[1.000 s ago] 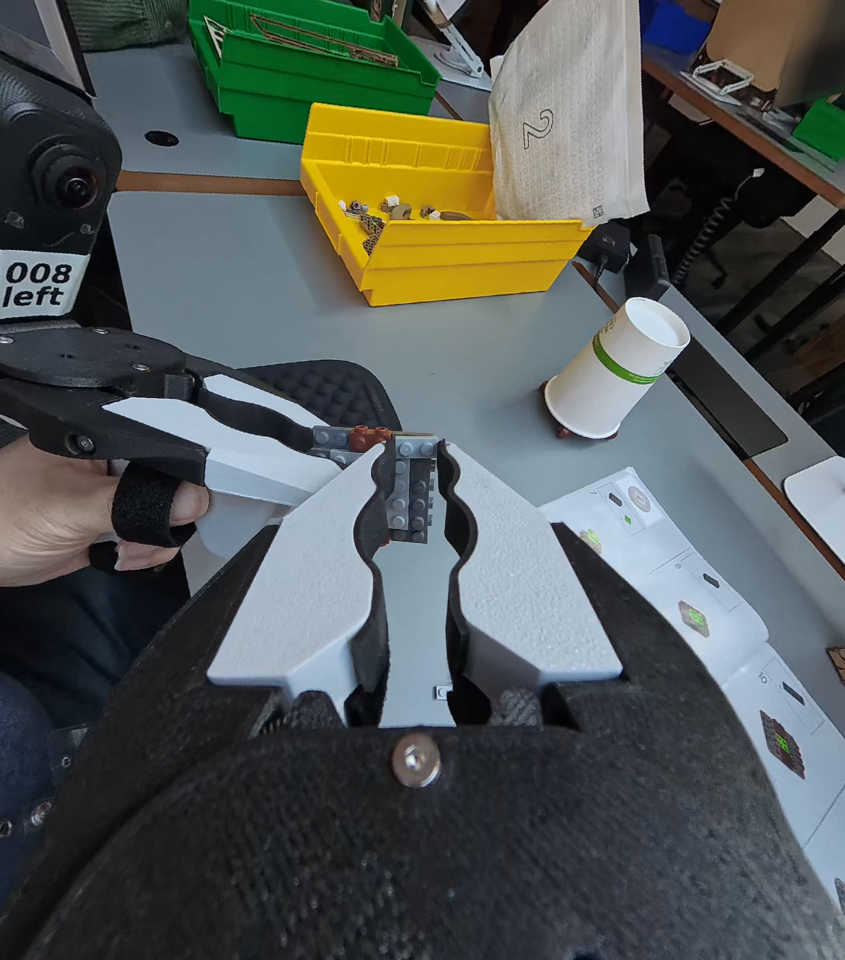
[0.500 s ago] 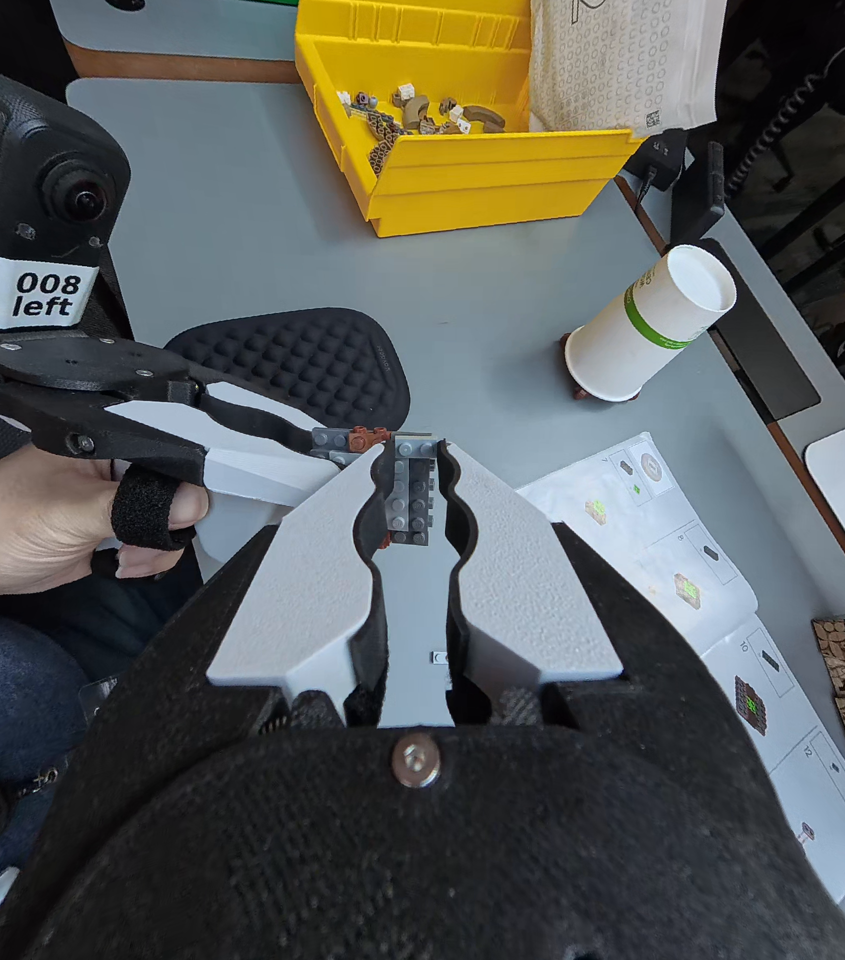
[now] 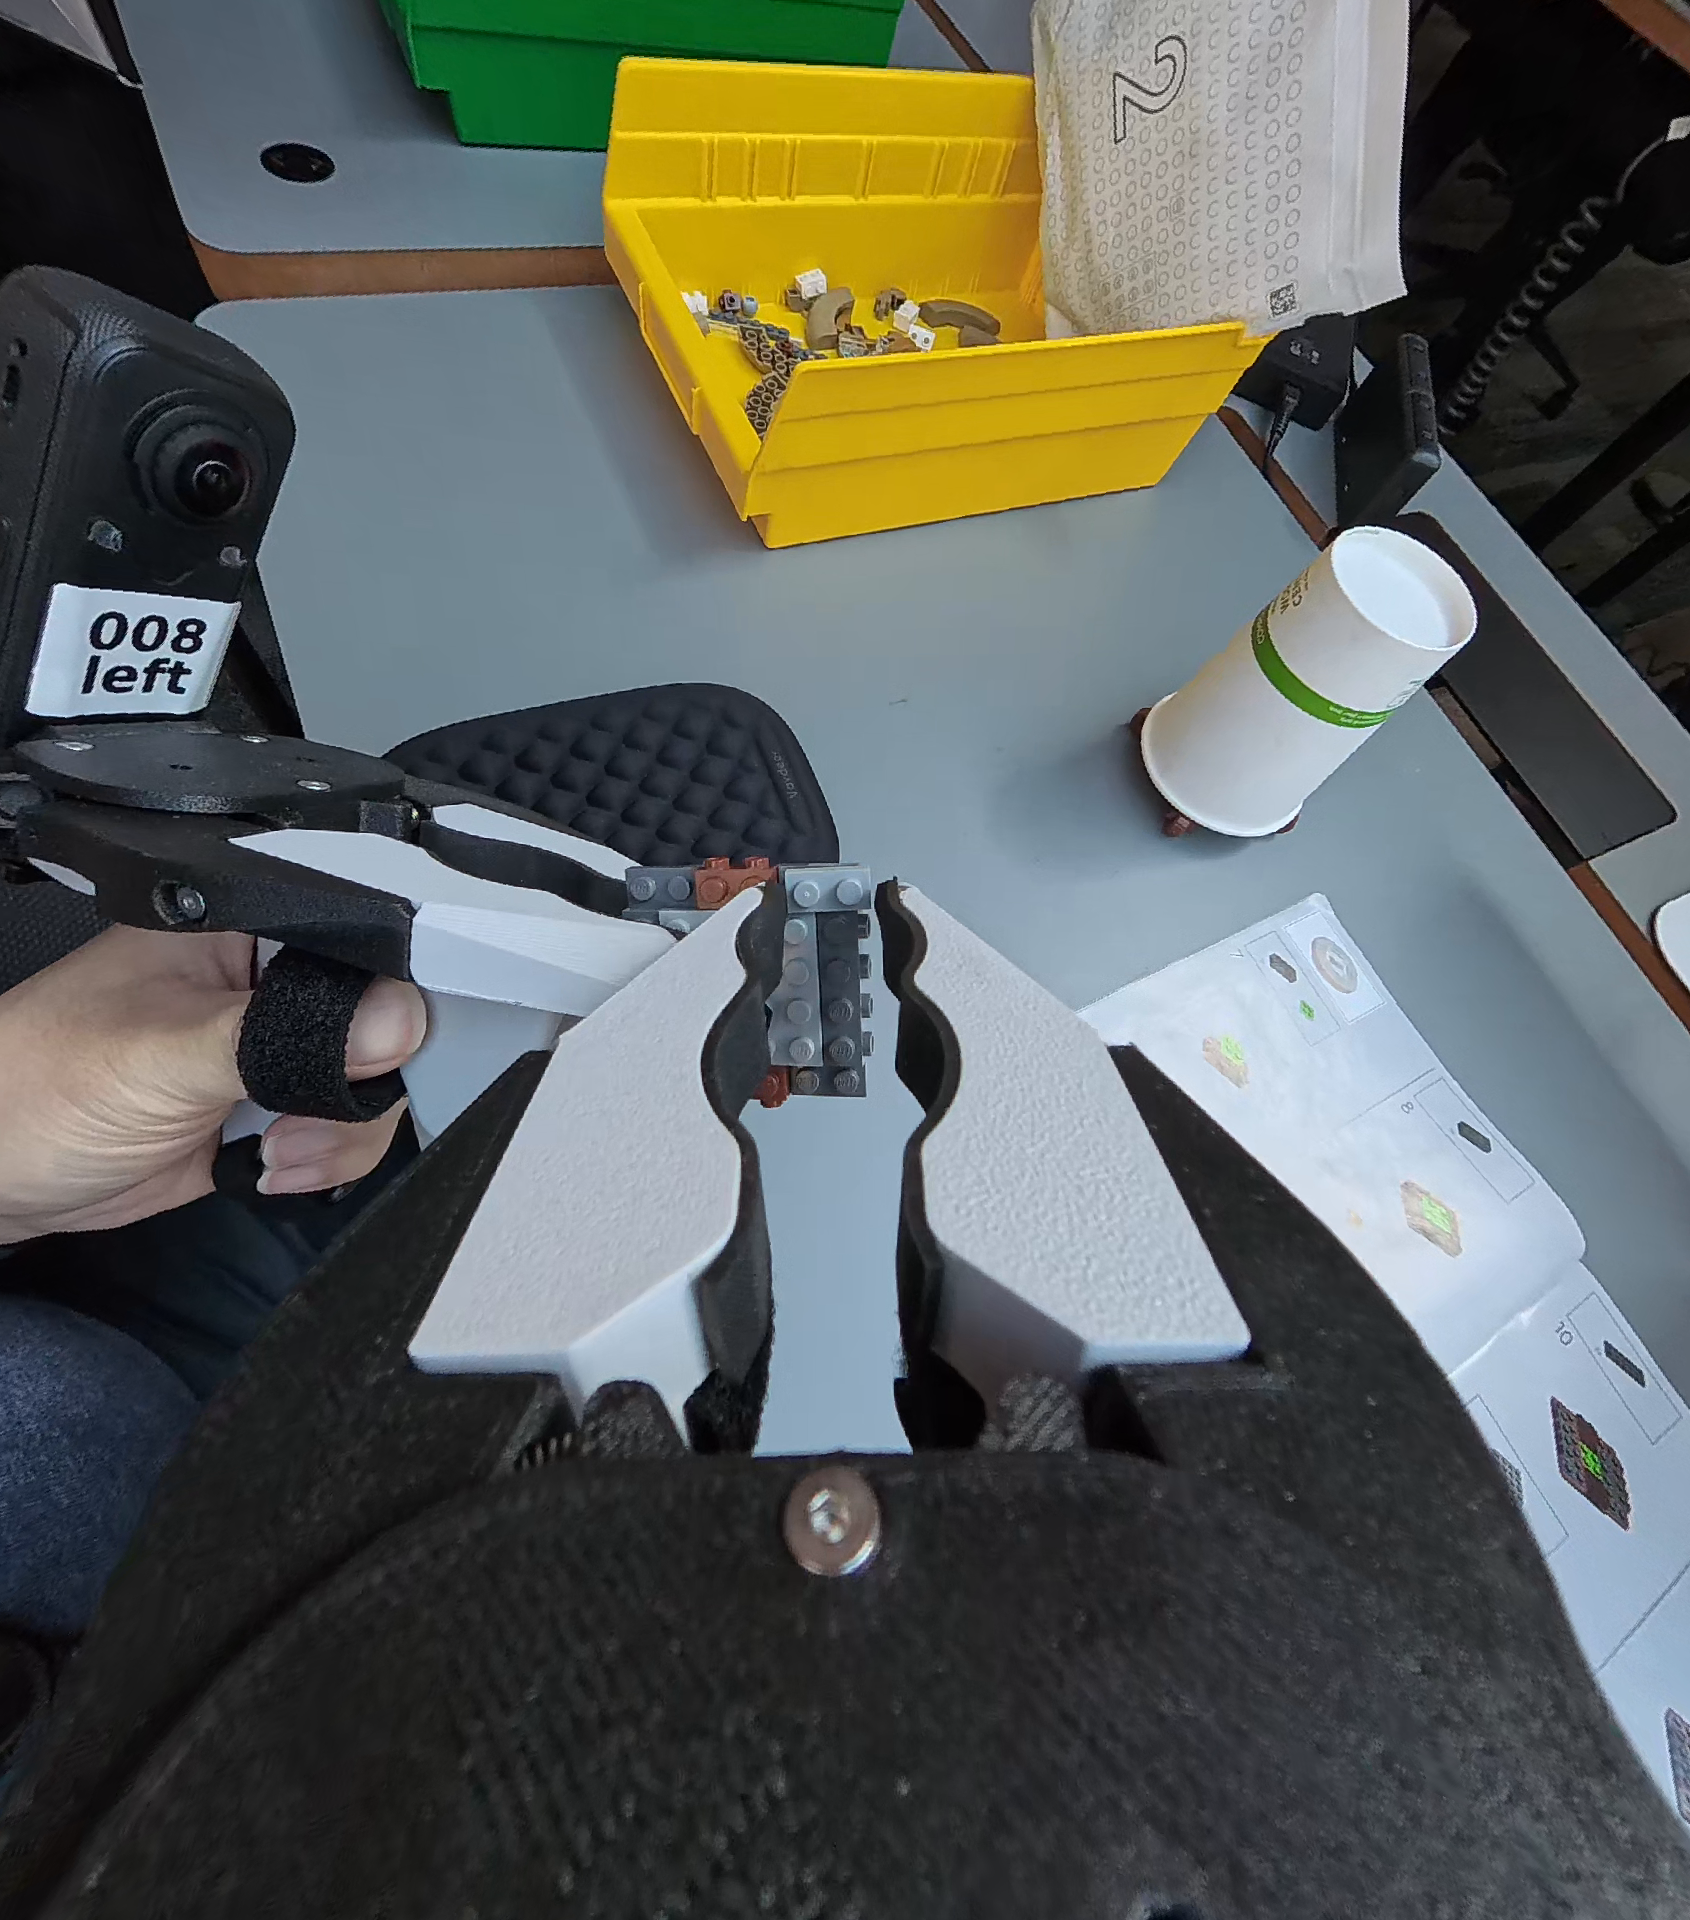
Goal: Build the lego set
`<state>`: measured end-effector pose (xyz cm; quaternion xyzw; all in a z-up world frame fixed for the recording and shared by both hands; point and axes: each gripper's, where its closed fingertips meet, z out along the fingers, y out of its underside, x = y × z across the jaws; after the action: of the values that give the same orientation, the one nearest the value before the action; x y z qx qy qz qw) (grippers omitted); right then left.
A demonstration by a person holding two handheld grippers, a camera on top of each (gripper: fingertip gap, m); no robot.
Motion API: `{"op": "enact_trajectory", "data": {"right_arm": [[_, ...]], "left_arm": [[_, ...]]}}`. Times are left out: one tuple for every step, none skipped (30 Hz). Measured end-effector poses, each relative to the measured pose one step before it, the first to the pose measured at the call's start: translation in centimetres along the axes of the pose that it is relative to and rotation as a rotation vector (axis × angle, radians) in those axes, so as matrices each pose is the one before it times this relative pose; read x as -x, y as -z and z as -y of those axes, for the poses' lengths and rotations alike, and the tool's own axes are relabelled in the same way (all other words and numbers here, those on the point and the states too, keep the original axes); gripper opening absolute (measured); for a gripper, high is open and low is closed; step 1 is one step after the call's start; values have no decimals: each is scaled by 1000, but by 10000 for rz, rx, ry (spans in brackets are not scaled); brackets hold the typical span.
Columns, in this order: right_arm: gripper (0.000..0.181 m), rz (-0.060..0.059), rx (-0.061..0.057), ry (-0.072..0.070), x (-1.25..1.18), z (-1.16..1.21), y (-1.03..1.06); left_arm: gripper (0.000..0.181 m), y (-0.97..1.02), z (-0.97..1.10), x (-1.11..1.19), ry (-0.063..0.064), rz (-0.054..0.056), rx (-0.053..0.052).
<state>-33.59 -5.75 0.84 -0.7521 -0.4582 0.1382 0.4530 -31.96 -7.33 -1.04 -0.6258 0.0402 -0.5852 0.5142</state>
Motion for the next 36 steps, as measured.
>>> {"op": "enact_trajectory", "data": {"right_arm": [[17, 10, -19, -21, 6, 14, 52], [17, 12, -43, 10, 12, 42, 52], [17, 1, -44, 24, -1, 26, 46], [17, 1, -29, 2, -9, 2, 34], [17, 6, -31, 6, -8, 21, 44], [17, 13, -30, -5, 17, 18, 32], [17, 5, -25, 1, 8, 18, 47], [17, 3, -35, 3, 3, 32, 40], [17, -1, -15, 9, -5, -5, 32], [17, -6, -10, -1, -20, -8, 42], [17, 2, -14, -6, -16, 7, 39], [17, 10, -16, 10, -6, 1, 37], [17, 11, -22, 0, -7, 20, 50], [17, 15, -5, -8, -3, -12, 34], [18, -1, -13, 1, -37, -6, 35], [19, -4, -26, 36, -34, 5, 31], [21, -27, -18, 30, -74, -12, 20], [22, 29, -1, 28, 3, -38, -2], [24, 54, -1, -12, 51, -34, 4], [25, 77, -37, -46, 97, 28, -4], [27, 82, -48, -28, 106, 28, 19], [27, 53, -28, -23, 60, -2, -2], [27, -13, -27, -41, -50, 4, 12], [27, 21, -34, -15, 11, 7, 12], [27, 38, -32, -2, 49, 8, 34], [28, -6, -50, 2, -33, 37, 69], [28, 1, -43, 21, -38, 18, 111], [29, 13, -64, 18, -58, 51, 157], [30, 32, -98, 28, -105, 103, 203], [31, 179, -74, 81, -9, 78, 244], [32, 235, 0, -17, -137, 16, 289], [33, 368, 80, 10, -167, -42, 362], [33, 496, 54, 70, -195, -16, 469], [33, 339, -40, -135, -611, 85, 565], [33, 574, -95, -284, -363, 181, 577], [34, 1052, -91, -377, 428, 218, 539]], "left_arm": [[17, -1, -8, -55, -19, -10, 8], [17, -5, 1, -45, -30, -9, 1], [17, -10, 13, -48, -27, -5, -3], [17, -9, 4, -35, -22, 2, 7], [17, -6, -5, -30, -25, 0, 9], [17, -7, 5, -40, -30, -6, -1], [17, -3, 6, -35, -19, -13, -5], [17, -10, -3, -46, 15, -28, -7], [17, -20, 3, -52, 33, -33, -4], [17, -14, -8, -35, 17, -24, 8], [17, -25, -16, -28, -9, -13, 13], [17, -21, -4, -40, -17, -7, 8], [17, -7, -6, -39, -16, -7, 5], [17, -13, -16, -39, -15, -5, 8], [17, -9, -11, -31, -10, -8, 7], [17, -17, -17, -41, 8, -30, 3], [17, -3, -28, -28, 24, -47, 5], [17, 10, -18, 10, 28, -27, 9], [17, 6, -22, 35, 13, -4, 9], [17, 5, 5, 2, -6, -8, 4], [17, 5, 23, -21, -12, -9, -6], [17, -1, 26, -35, -13, -3, -5], [17, 4, 30, -18, -12, 3, 0], [17, -5, 15, -12, -4, -1, -1], [17, 24, 13, 2, 14, -3, -3], [17, 25, 20, 13, 32, -3, -10], [17, 23, 32, 19, 35, -8, -9], [17, 32, 16, 38, 29, 7, 8], [17, 26, 11, 24, 21, 0, 13], [17, 14, -3, -32, 14, -30, 25], [17, -13, -51, -76, 17, -56, 72], [17, -27, -122, -169, 28, -113, 137], [17, -16, -135, -254, 40, -160, 167], [17, -7, -141, -265, 42, -158, 183], [17, -8, -190, -274, 32, -152, 233], [17, -15, -224, -292, 23, -155, 251]]}}
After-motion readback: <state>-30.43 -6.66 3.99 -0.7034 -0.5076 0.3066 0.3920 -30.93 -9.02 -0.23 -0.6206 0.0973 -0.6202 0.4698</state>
